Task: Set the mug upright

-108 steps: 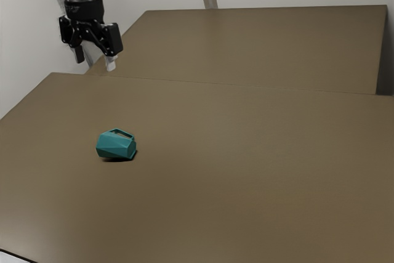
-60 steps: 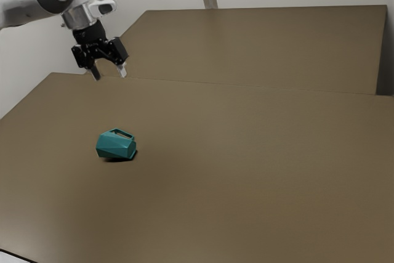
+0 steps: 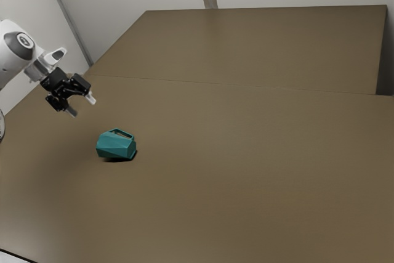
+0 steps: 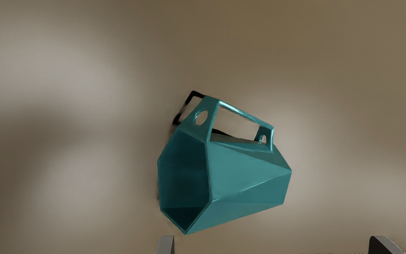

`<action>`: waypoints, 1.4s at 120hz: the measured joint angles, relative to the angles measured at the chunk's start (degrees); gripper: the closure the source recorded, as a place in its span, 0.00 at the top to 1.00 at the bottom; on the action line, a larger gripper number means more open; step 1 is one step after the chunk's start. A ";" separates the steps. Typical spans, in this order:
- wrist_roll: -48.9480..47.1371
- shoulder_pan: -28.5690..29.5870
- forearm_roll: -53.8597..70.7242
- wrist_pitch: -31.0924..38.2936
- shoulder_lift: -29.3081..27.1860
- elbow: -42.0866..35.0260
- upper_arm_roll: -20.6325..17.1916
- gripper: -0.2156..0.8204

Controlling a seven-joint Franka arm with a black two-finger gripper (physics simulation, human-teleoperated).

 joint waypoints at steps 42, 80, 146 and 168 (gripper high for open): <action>19.66 2.42 -7.68 -3.92 8.42 -0.89 3.22 0.79; 30.71 2.33 -19.76 -7.02 9.37 -5.29 3.27 0.79; 36.43 1.77 -25.29 -4.51 9.71 -8.62 1.27 0.65; 36.77 1.76 -26.35 -3.52 9.61 -10.01 1.08 0.29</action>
